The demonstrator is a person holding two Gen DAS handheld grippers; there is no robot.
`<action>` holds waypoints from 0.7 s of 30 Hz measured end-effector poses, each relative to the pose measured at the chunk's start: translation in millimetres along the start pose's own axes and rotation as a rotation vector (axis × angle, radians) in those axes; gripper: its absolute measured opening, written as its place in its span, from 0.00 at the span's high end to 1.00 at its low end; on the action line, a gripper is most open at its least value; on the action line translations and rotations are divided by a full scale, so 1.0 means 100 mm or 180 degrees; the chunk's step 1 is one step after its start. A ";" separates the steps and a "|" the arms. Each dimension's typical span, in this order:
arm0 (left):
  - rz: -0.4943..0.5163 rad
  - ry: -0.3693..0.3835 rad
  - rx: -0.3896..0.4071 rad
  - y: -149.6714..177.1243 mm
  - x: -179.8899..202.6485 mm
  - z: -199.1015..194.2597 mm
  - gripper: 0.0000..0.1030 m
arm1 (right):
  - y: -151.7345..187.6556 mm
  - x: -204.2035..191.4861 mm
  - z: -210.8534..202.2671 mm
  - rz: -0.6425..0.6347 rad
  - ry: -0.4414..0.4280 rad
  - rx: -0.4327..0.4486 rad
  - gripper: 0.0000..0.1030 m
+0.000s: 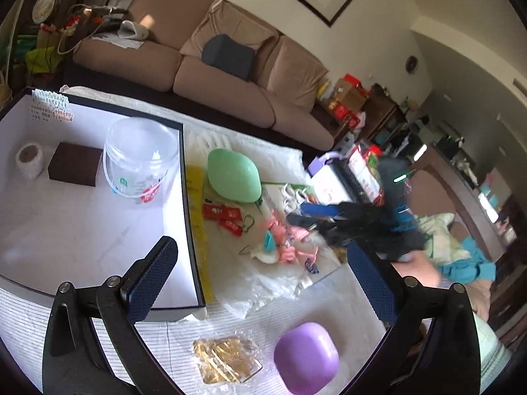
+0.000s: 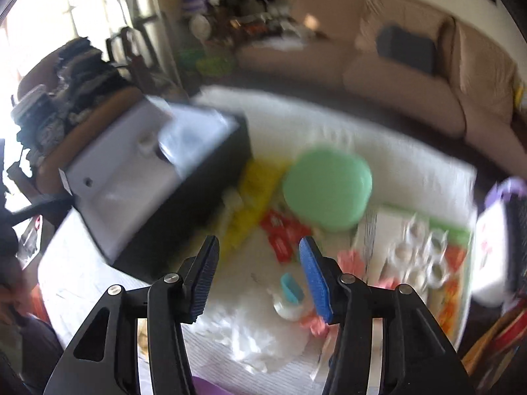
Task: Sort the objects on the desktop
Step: 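Grasp the teal clip with the right tool and lift it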
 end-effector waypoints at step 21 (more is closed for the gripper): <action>-0.0012 -0.0161 -0.0134 0.14 -0.10 0.11 0.00 | 0.28 0.27 0.48 -0.0075 -0.0058 -0.0023 0.82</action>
Point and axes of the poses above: each gripper's, at about its wrist camera, not at the fingertips, and z roughly the way its jaws point, x to its right, y to its underside, the point moved 5 cm from there along z, roughly the way its jaws point
